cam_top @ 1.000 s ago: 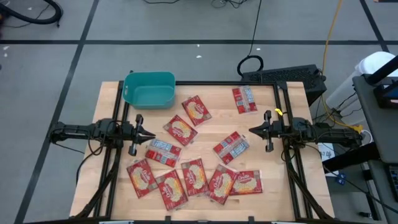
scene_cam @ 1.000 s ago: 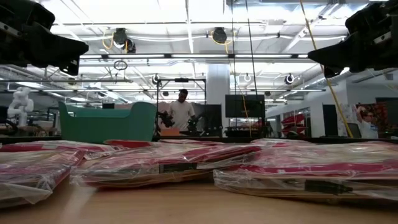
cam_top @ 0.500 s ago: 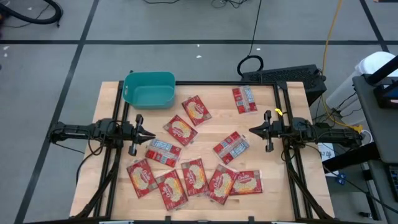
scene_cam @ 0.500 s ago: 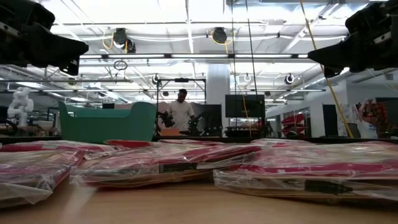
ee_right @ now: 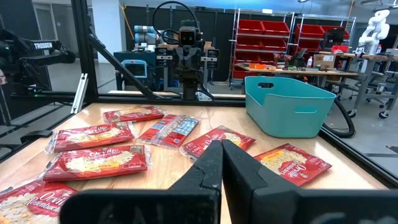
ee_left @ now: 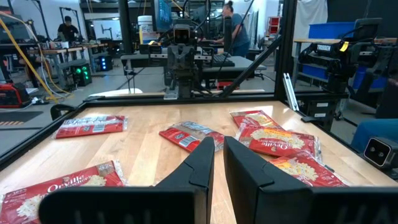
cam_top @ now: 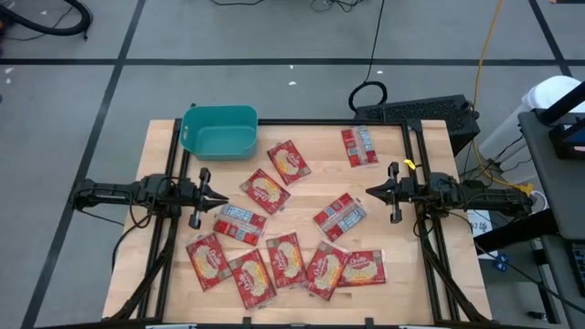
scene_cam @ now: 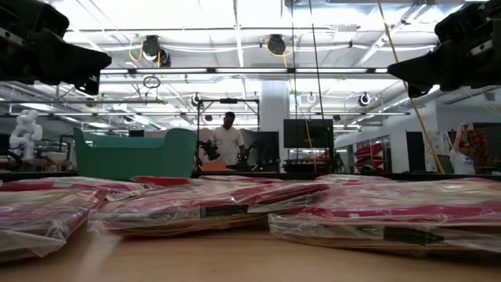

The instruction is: Sort popcorn bags into baskets

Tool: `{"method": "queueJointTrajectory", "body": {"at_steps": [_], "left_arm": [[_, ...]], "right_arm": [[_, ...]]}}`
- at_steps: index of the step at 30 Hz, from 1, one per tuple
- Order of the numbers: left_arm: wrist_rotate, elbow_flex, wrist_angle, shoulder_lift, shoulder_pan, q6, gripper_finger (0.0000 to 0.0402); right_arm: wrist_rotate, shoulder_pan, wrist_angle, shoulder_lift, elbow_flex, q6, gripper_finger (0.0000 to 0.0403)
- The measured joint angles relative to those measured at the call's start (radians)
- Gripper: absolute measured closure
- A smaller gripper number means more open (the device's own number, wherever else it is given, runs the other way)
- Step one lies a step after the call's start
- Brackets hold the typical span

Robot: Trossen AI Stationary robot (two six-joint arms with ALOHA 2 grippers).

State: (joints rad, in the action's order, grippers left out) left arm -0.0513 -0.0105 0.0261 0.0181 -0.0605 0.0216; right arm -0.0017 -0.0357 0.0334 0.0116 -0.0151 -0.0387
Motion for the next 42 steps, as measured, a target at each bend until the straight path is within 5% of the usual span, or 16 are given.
{"method": "queueJointTrajectory", "body": {"at_steps": [42], "left_arm": [[0.008,0.000,0.008,0.000,0.000,0.054,0.0360]], "right_arm": [[0.001,0.000,0.016,0.000,0.000,0.000,0.0403]]}}
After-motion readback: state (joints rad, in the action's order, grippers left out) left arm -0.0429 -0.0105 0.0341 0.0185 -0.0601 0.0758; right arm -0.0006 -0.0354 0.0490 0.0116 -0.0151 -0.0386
